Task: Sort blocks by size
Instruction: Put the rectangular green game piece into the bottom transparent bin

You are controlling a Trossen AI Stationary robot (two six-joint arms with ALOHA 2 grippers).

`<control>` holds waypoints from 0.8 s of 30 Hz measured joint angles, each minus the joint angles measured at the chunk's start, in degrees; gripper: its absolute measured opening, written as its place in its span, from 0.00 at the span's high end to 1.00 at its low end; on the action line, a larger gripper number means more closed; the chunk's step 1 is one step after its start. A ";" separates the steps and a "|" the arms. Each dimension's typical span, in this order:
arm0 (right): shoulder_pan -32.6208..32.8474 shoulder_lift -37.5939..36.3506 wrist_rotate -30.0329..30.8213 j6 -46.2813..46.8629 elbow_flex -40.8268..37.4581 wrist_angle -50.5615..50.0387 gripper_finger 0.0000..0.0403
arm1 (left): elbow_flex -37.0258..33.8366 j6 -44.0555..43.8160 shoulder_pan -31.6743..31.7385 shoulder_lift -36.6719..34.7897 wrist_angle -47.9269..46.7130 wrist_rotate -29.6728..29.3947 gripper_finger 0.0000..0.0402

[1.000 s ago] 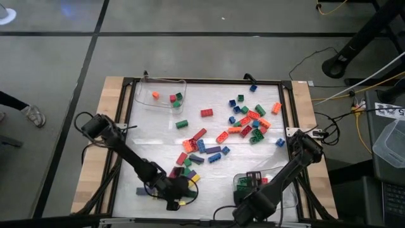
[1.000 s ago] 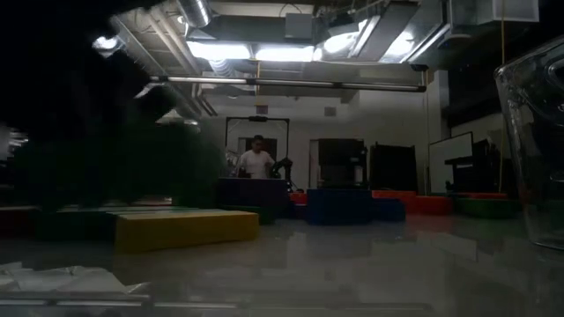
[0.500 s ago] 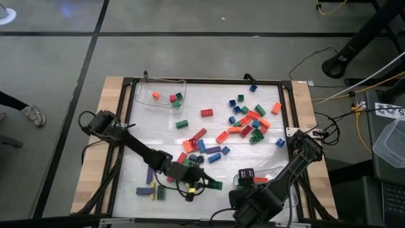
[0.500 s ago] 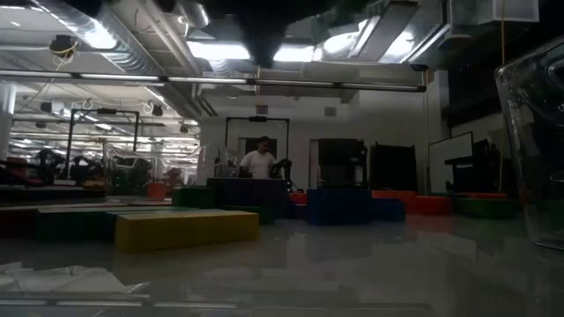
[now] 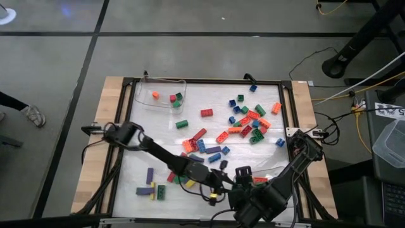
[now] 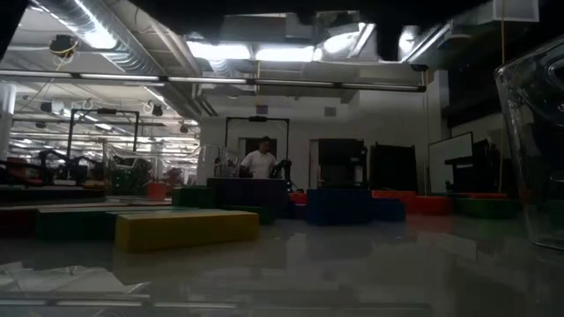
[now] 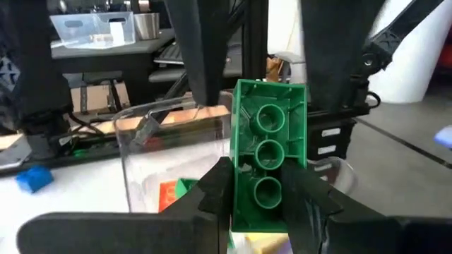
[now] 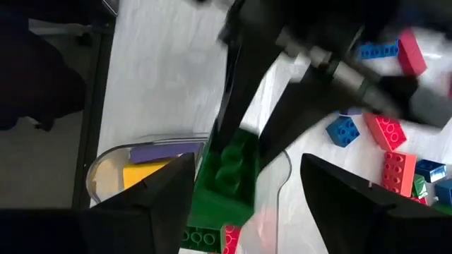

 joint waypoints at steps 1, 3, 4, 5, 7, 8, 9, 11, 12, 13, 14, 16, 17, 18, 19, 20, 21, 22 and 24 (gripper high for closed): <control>0.00 0.00 -0.09 0.00 0.07 0.00 0.37 | 1.11 0.01 0.12 0.96 0.01 0.01 0.79; 0.02 0.00 -0.16 0.01 0.07 -0.05 0.37 | 2.96 0.02 0.33 2.80 -0.04 0.02 0.79; 0.02 0.00 -0.33 0.04 0.07 -0.01 0.37 | 3.53 0.00 0.47 3.46 -0.05 0.06 0.79; 0.02 0.00 -0.44 0.07 0.07 -0.05 0.37 | 3.90 0.00 0.52 3.84 -0.29 0.06 0.79; 0.01 0.01 -0.44 0.14 -0.01 -0.02 0.37 | 4.10 0.00 0.58 3.99 -0.43 0.04 0.79; 0.00 0.00 -0.44 0.20 -0.27 -0.02 0.37 | 4.17 0.00 0.60 3.99 -0.38 0.04 0.79; 0.02 0.00 -0.46 0.24 -0.67 -0.04 0.37 | 4.21 0.00 0.59 3.99 -0.13 0.02 0.79; 0.02 0.00 -0.96 0.58 -1.64 -0.03 0.37 | 4.20 0.00 0.37 3.96 -0.06 0.02 0.79; 0.11 0.00 -1.42 1.04 -2.16 -0.01 0.37 | 4.19 0.04 0.30 3.96 -0.08 0.02 0.79; 0.31 0.00 -2.31 1.66 -2.68 -0.01 0.37 | 4.19 0.11 0.28 3.96 -0.24 0.02 0.77; 0.35 0.00 -3.09 2.00 -3.31 0.01 0.37 | 4.19 0.07 0.25 3.96 -0.30 0.03 0.76; 0.68 0.00 -4.65 3.23 -4.78 0.17 0.37 | 4.19 -0.28 0.23 3.94 -0.50 -0.01 0.71; 0.84 0.00 -5.27 4.08 -5.62 0.14 0.37 | 4.19 -0.41 0.25 3.94 -0.50 -0.03 0.68; 0.99 0.00 -5.82 4.83 -6.40 -0.01 0.37 | 4.19 -0.48 0.25 3.94 -0.49 0.00 0.66; 1.27 0.00 -6.10 5.29 -7.11 -0.15 0.37 | 4.19 -0.50 0.25 3.90 -0.37 -0.02 0.63; 1.54 0.00 -6.72 5.67 -7.65 -0.07 0.37 | 4.19 -0.48 0.20 3.83 -0.25 -0.03 0.60; 1.71 0.00 -7.32 5.79 -8.09 -0.02 0.37 | 4.19 -0.29 0.14 3.77 -0.09 -0.04 0.58; 2.01 0.00 -7.59 5.84 -8.51 -0.07 0.37 | 4.19 -0.03 0.10 3.77 -0.10 -0.05 0.56; 2.32 0.00 -8.26 6.13 -9.14 -0.05 0.37 | 4.19 0.26 0.03 3.77 -0.10 -0.02 0.53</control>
